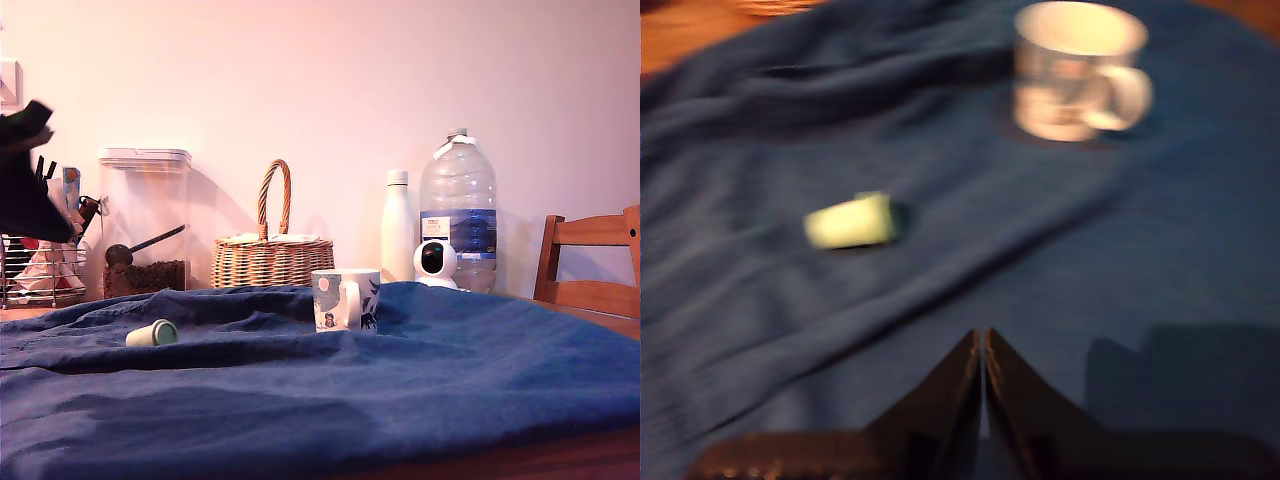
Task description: Pick up the coffee capsules on the table and drop them inside the coffee cup
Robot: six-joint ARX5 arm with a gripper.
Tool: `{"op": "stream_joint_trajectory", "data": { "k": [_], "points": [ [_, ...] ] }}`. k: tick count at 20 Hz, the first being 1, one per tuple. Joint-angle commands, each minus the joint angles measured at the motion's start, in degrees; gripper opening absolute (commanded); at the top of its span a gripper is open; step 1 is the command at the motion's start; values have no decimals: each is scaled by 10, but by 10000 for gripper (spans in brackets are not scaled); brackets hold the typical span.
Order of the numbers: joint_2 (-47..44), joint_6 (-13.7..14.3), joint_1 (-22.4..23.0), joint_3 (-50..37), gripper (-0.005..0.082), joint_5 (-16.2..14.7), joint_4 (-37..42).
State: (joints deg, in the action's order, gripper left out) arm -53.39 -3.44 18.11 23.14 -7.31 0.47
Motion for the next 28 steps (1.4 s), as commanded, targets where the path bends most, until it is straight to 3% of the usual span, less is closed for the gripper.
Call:
{"op": "stream_joint_trajectory", "data": {
  "k": [1, 12, 15, 18, 19, 23, 25, 28],
  "points": [
    [-2, 5, -11, -3, -21, 3, 5],
    [-2, 4, -26, -3, -6, 3, 9],
    [-2, 2, -26, -3, 133, 3, 8],
    [-2, 2, -26, -3, 414, 3, 9],
    [-3, 2, -26, -3, 472, 3, 8],
    [-5, 2, -26, -3, 485, 1, 21],
    [-8, 15, -26, -3, 485, -2, 34],
    [-19, 20, -26, -8, 485, -13, 85]
  ]
}}
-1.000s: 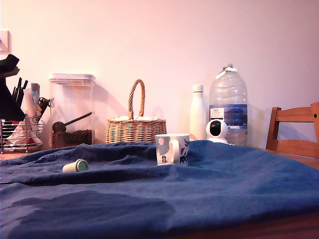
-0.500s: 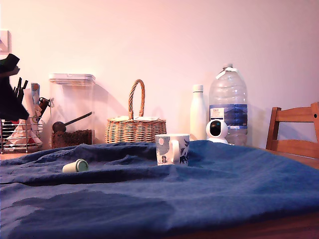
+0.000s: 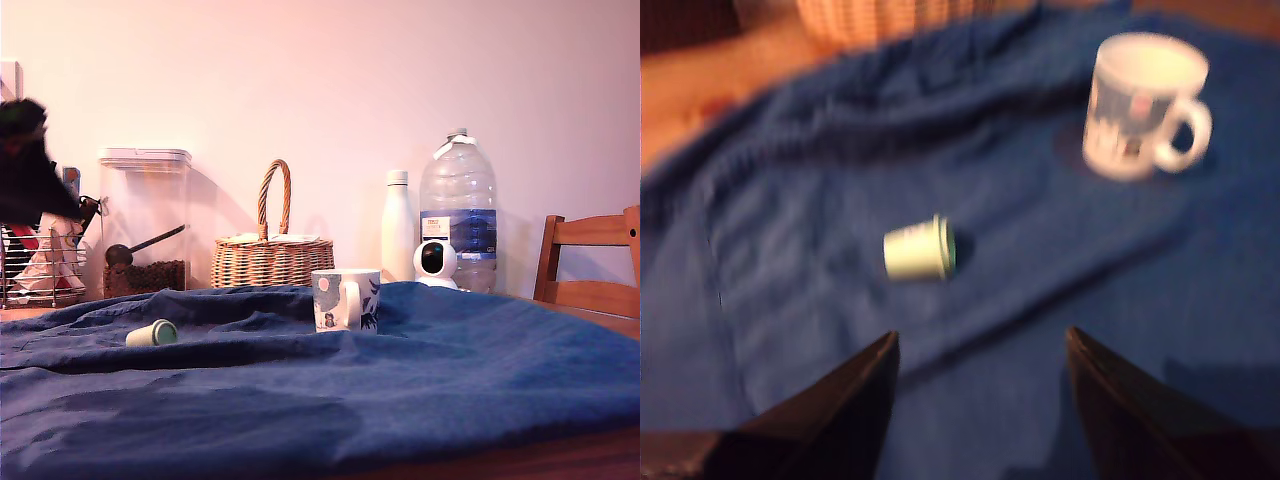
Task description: Pick up the coffee capsules on the table and drop them inside the coffee cup
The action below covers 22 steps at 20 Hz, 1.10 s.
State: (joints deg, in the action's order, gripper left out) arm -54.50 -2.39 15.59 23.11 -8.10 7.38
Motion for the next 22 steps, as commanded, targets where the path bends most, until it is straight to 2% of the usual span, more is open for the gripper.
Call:
{"op": "stream_joint_trajectory", "data": {
  "k": [1, 6, 10, 22],
  "points": [
    [-14, 10, -2, -13, 485, -9, 38],
    [-56, 10, -17, -40, 503, -51, 117],
    [-107, 23, -30, -40, 522, -61, 179],
    [-288, 24, -41, -40, 522, -69, 378]
  ]
}}
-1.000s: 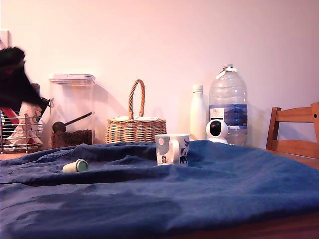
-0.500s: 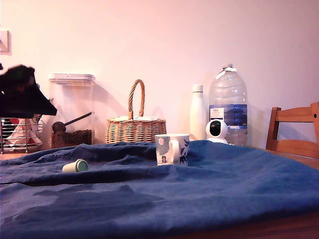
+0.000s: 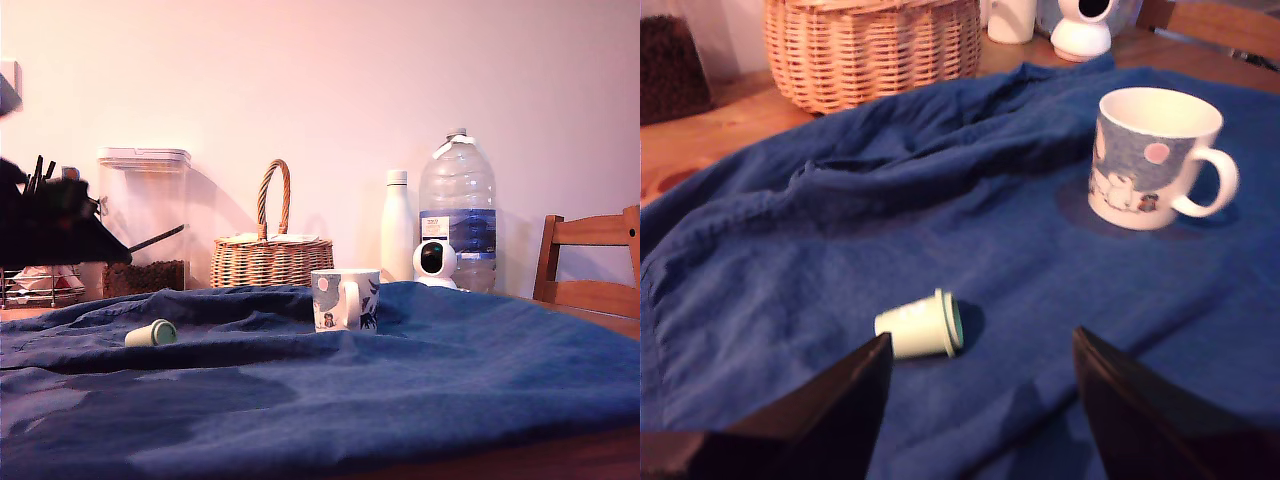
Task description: Pick up the coffee capsules on the table and drop them inside the coffee cup
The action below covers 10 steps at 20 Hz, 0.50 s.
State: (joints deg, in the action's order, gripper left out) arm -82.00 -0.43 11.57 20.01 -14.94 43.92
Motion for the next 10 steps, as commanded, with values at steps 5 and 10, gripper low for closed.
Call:
{"op": "stream_joint_trajectory", "data": {
  "k": [5, 10],
  "points": [
    [-89, 4, -4, -9, 521, 0, 90],
    [-156, -5, -11, -9, 521, 0, 162]
  ]
}}
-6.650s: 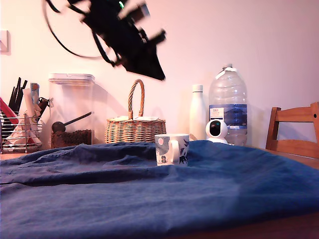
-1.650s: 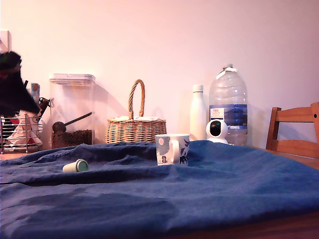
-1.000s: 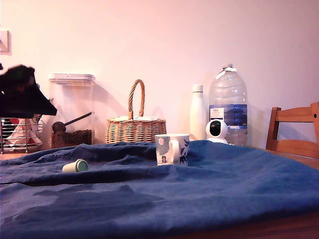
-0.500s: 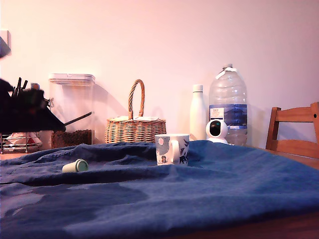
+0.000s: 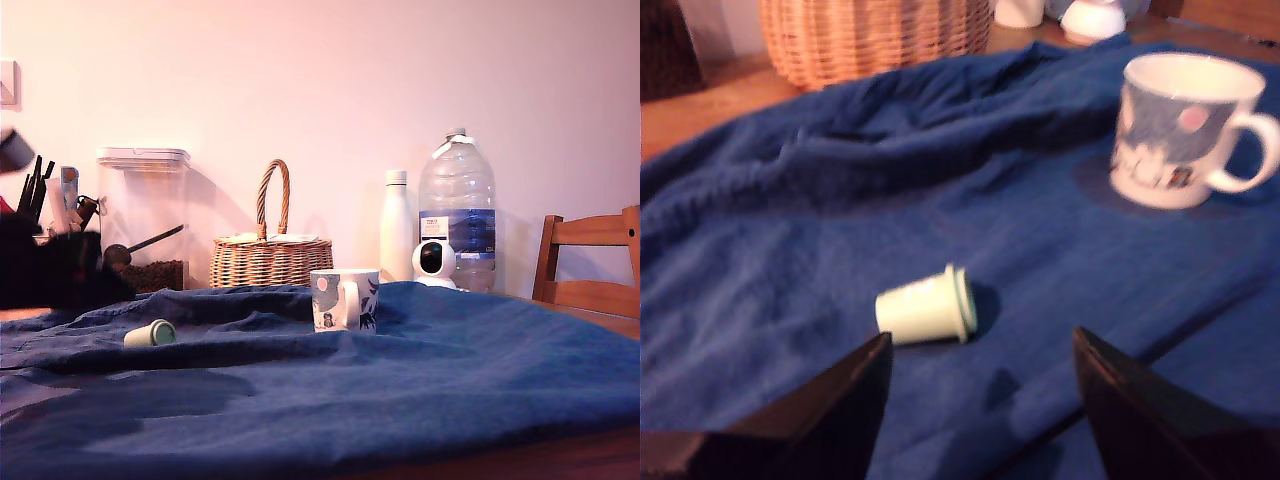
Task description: Pick up the coffee capsules on the table and drop them inside the coffee cup
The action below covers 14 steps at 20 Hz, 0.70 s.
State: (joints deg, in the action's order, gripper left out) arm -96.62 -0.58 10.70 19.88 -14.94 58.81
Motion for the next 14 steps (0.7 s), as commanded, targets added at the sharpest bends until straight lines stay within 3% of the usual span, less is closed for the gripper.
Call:
{"op": "stream_joint_trajectory", "data": {
  "k": [1, 14],
  "points": [
    [-21, -7, -4, -7, 521, 0, 28],
    [-120, -25, -3, 56, 521, 0, 68]
  ]
}}
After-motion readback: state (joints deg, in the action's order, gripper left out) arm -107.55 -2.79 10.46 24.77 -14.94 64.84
